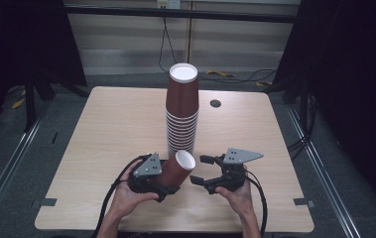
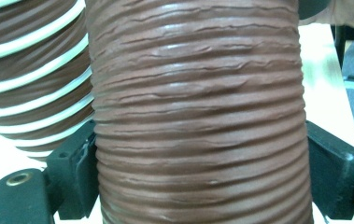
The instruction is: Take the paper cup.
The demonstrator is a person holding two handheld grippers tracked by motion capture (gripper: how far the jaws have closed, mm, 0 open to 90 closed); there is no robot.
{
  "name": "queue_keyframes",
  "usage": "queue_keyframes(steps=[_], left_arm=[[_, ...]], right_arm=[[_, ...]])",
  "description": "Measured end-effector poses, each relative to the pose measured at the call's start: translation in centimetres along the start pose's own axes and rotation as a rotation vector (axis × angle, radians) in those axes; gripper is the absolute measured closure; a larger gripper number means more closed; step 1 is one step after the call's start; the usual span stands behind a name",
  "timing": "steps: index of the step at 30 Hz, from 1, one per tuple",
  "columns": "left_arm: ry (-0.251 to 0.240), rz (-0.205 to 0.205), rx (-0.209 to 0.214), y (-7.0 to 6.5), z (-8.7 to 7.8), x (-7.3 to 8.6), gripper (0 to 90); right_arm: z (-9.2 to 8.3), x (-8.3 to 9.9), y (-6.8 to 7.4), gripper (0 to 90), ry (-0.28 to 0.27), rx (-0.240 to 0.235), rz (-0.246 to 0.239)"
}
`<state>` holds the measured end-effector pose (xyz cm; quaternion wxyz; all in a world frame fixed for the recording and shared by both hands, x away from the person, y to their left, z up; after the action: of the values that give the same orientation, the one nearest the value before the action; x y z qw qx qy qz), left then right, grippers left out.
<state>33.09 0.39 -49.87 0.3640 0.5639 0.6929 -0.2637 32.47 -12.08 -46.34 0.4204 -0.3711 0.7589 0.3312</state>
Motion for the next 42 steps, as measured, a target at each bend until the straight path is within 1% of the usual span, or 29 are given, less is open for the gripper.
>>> queue_keyframes(steps=[1, 3, 5, 8, 10, 11, 12, 13, 15, 18, 22, 24, 26, 27, 31, 32, 33, 34, 36, 38, 39, 40, 42], left_arm=[[0.007, 0.005, -0.001, 0.0, 0.0, -0.1, 13.5], [0.012, 0.002, 0.008, -0.1, -0.1, -0.2, 13.4], [0.020, 0.014, 0.015, -0.2, -0.1, -0.3, 13.4], [0.058, 0.038, 0.000, -0.1, -0.1, -0.3, 13.4], [0.051, 0.041, -0.012, 0.1, -0.2, -0.5, 13.4], [0.049, 0.035, -0.016, 0.2, -0.2, -0.5, 13.4], [0.054, 0.032, -0.017, 0.2, -0.2, -0.4, 13.4], [0.063, 0.036, -0.020, 0.3, -0.2, -0.3, 13.4], [0.077, 0.039, -0.011, 0.2, -0.1, -0.2, 13.4], [0.088, 0.055, -0.009, 0.2, -0.2, -0.1, 13.6], [0.106, 0.055, 0.004, 0.0, -0.2, -0.1, 13.8], [0.122, 0.062, 0.006, 0.1, -0.1, -0.1, 13.7], [0.124, 0.065, 0.009, 0.0, -0.2, -0.3, 13.7], [0.124, 0.074, 0.010, 0.1, -0.2, -0.4, 13.7], [0.133, 0.076, 0.019, 0.1, -0.4, -0.5, 13.6], [0.140, 0.079, 0.026, 0.0, -0.4, -0.5, 13.6], [0.151, 0.092, 0.029, 0.0, -0.4, -0.4, 13.6], [0.157, 0.092, 0.031, -0.1, -0.4, -0.4, 13.6], [0.177, 0.098, 0.049, -0.3, -0.4, -0.3, 13.7], [0.185, 0.106, 0.050, -0.3, -0.3, -0.1, 13.7], [0.196, 0.117, 0.050, -0.3, -0.2, 0.0, 13.7], [0.204, 0.125, 0.057, -0.4, -0.2, 0.0, 13.7], [0.224, 0.135, 0.055, -0.5, -0.2, 0.1, 13.7]], right_arm=[[0.0, 0.0, 0.0, 19.2, 0.009, -0.003, -0.003], [-0.1, 0.0, 0.0, 19.0, 0.017, -0.001, -0.008], [-0.1, 0.1, 0.1, 18.1, 0.032, -0.011, -0.012], [0.0, 0.4, 0.1, 15.3, 0.060, -0.024, -0.016], [0.1, 0.5, 0.2, 15.9, 0.073, -0.029, -0.016], [0.2, 0.6, 0.2, 16.1, 0.080, -0.030, -0.016], [0.2, 0.6, 0.1, 16.0, 0.084, -0.026, -0.017], [0.2, 0.6, 0.1, 16.1, 0.086, -0.026, -0.019], [0.2, 0.7, 0.1, 16.9, 0.100, -0.020, -0.024], [0.3, 0.7, 0.0, 16.9, 0.120, -0.011, -0.035], [0.3, 1.0, 0.0, 16.9, 0.140, -0.007, -0.045], [0.4, 1.1, 0.2, 18.2, 0.154, -0.025, -0.052], [0.4, 1.1, 0.3, 19.4, 0.156, -0.027, -0.058], [0.5, 1.1, 0.3, 19.5, 0.159, -0.027, -0.063], [0.4, 1.2, 0.2, 19.1, 0.167, -0.014, -0.072], [0.3, 1.2, 0.1, 18.5, 0.172, -0.015, -0.072], [0.3, 1.2, 0.1, 18.4, 0.177, -0.014, -0.070], [0.4, 1.3, 0.1, 18.2, 0.182, -0.011, -0.070], [0.4, 1.3, 0.1, 18.3, 0.190, -0.009, -0.071], [0.6, 1.4, 0.1, 17.8, 0.206, -0.005, -0.079], [0.6, 1.4, 0.1, 17.7, 0.213, -0.005, -0.081], [0.7, 1.5, 0.2, 16.9, 0.225, -0.002, -0.086], [0.8, 1.5, 0.2, 14.3, 0.242, 0.004, -0.094]])
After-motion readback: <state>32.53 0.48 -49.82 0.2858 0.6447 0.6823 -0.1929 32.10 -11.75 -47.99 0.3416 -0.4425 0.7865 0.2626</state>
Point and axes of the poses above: each handheld gripper's, and its own axes: z roughly forward along the jaws, x roughly out of its underside, y roughly to its left, the point moved 9 cm from there along z, roughly forward along the jaws, and after that the axes turned 6 degrees about y, right-handed, at the moved point
